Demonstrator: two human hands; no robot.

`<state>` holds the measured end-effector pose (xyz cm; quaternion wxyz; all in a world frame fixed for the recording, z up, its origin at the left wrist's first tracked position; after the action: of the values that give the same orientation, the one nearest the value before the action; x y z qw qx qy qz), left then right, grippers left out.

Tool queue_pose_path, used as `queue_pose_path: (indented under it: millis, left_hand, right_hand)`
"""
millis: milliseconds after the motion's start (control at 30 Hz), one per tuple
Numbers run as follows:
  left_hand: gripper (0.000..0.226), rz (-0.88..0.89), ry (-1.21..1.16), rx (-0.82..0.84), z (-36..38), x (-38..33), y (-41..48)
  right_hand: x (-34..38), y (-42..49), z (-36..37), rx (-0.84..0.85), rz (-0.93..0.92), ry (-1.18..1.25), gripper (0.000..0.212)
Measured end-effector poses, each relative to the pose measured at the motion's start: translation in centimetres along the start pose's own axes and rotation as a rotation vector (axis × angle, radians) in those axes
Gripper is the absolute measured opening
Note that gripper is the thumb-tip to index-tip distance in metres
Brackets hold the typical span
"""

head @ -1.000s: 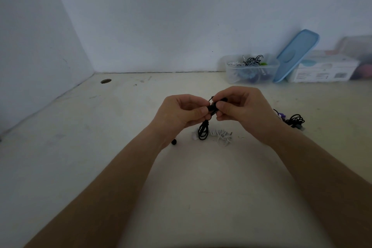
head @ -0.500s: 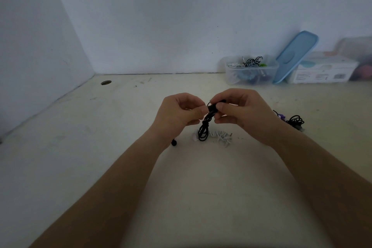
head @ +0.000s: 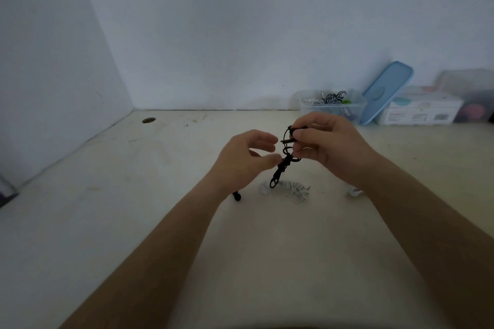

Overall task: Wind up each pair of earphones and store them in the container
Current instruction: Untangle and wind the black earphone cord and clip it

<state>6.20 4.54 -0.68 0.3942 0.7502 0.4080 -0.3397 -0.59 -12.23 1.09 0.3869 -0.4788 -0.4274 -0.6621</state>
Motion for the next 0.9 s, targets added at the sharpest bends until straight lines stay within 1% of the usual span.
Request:
queue_pose_path:
  millis: [67,100,133,233,267,367,500,600,767,833,900]
  left_hand:
    - [0.044,0.001,0.053,0.099,0.5,-0.2,0.0]
    - [0.046,0.011,0.073,0.122,0.7,-0.4,0.0]
    - [0.042,0.024,0.088,0.127,0.8,-0.5,0.1]
    - [0.019,0.063,0.078,0.096,0.9,-1.1,0.4]
    - [0.016,0.073,0.071,0.078,0.8,-1.4,0.6]
    - [0.015,0.077,0.037,0.011,0.7,-2.5,1.7]
    - [0.014,0.103,0.007,-0.032,1.3,-5.0,4.1]
    - [0.013,0.111,0.029,-0.055,3.2,-6.9,6.8]
    - [0.014,0.188,0.133,-0.097,7.6,-8.9,12.6]
    - [0.016,0.189,0.167,-0.104,9.4,-8.9,15.4]
    - [0.024,0.147,0.174,-0.103,11.0,-8.8,18.3]
  right_hand:
    - [0.5,0.0,0.4,-0.007,0.024,0.057,0.018]
    - [0.8,0.0,0.5,-0.013,0.035,0.085,0.018]
    - [1.2,0.0,0.7,-0.017,0.042,0.108,0.018]
    - [2.1,0.1,0.8,-0.022,0.073,0.163,0.018]
    - [2.5,0.2,0.7,-0.024,0.082,0.181,0.019]
    - [3.7,0.8,0.0,-0.063,0.099,0.234,0.020]
    - [5.1,2.1,-2.4,-0.159,0.113,0.234,0.020]
    - [5.9,4.2,-5.4,-0.248,0.115,0.204,0.020]
    - [5.8,9.2,-10.4,-0.361,0.133,0.070,0.011]
    - [5.5,11.5,-12.0,-0.403,0.114,-0.031,0.011]
    - [5.4,13.8,-13.5,-0.455,0.071,-0.174,0.008]
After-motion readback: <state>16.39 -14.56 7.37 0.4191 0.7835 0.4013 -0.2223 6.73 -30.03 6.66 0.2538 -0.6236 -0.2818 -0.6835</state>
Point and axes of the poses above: each hand's wrist, its own y-axis towards the middle knuckle, its own z-axis out of the palm, x = y × z, the point moved 4 cm from there along y, towards the middle knuckle, and after that the axes turned 11 degrees about -x, right-handed, at the moved point
